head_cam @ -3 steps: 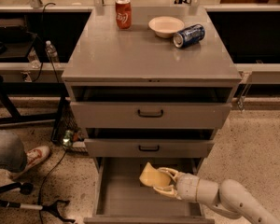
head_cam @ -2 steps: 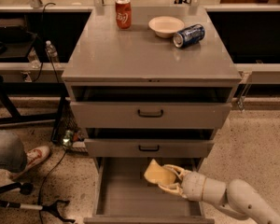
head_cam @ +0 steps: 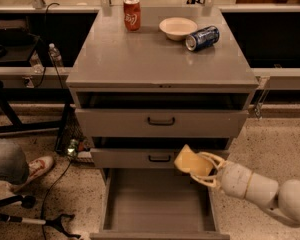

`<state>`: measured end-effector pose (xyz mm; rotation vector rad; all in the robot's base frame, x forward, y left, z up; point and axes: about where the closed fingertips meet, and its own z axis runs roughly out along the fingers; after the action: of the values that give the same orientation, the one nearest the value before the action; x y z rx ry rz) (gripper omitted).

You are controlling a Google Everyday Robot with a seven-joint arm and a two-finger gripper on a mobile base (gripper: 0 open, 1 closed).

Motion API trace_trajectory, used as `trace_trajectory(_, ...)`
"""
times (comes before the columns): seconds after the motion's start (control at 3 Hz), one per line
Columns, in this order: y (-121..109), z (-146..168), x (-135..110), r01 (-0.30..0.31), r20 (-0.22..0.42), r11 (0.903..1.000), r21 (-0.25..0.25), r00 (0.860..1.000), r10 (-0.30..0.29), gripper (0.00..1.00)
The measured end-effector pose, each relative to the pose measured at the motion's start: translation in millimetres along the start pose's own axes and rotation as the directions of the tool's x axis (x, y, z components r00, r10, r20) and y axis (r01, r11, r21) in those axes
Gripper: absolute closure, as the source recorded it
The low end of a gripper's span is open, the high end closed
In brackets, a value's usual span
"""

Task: Pick sponge from bottom drawer and place on counter

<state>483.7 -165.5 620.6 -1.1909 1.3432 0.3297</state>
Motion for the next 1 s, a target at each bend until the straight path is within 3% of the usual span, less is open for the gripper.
trace_trajectory(0.33,-37.0,-14.6,-20.7,0.046,-0.006,0.9982,0.038,0.999,-0.046,1.0)
trace_trajectory(0.67,-37.0,-14.6,-20.7,0.046,-0.006,0.9982,0.038,0.999,-0.046,1.0)
trace_trajectory(1.0,-53.9,-15.5,-34.5,0.054,-0.006,0.998,0.031,0.999,-0.054,1.0)
